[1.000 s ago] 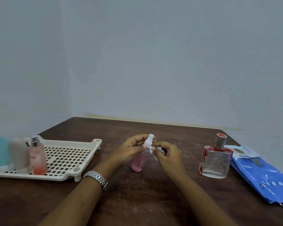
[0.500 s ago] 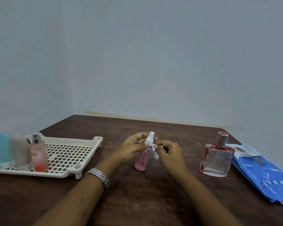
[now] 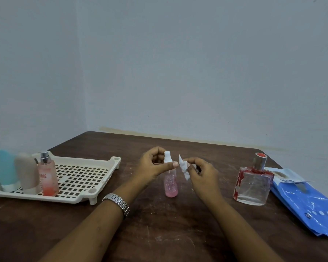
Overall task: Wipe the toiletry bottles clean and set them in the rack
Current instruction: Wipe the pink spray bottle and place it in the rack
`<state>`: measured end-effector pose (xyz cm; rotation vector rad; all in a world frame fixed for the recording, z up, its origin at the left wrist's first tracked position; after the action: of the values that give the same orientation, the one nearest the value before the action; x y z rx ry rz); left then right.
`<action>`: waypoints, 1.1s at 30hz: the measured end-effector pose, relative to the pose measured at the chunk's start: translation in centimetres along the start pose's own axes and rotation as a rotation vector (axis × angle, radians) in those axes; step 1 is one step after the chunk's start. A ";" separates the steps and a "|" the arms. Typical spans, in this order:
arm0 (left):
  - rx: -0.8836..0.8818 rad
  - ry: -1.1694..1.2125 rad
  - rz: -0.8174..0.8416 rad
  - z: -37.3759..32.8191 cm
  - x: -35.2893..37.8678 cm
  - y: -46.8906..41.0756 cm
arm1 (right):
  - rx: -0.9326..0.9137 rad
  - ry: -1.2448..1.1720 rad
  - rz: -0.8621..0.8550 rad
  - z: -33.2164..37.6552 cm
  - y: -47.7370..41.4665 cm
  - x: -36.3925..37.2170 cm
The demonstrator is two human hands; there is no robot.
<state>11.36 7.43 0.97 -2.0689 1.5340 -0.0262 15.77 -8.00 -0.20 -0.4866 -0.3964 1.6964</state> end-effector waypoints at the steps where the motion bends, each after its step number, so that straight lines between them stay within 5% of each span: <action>1: 0.008 -0.023 -0.019 0.0 -0.1 0.0 | -0.010 -0.001 -0.001 0.1 0.1 0.1; 14: -0.257 0.105 -0.024 1.5 0.6 -0.4 | -0.100 0.054 0.096 0.7 0.4 0.6; 19: -0.267 0.191 0.093 1.8 0.6 -0.3 | -0.084 0.023 0.076 0.8 0.4 0.5; 33: -0.146 0.066 -0.012 1.6 0.3 -0.1 | -0.094 -0.075 0.056 1.5 0.6 0.1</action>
<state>12.11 7.85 -0.45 -2.2110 1.6057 0.0137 14.51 -8.03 0.76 -0.5080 -0.5228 1.7591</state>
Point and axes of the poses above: each hand's wrist, its own y-axis away from the middle knuckle, its own x-axis out of the palm, z = x × y, the point moved 1 cm from there along -y, towards the middle knuckle, and after that the axes turned 15 degrees about -y, right-handed, at the moved point
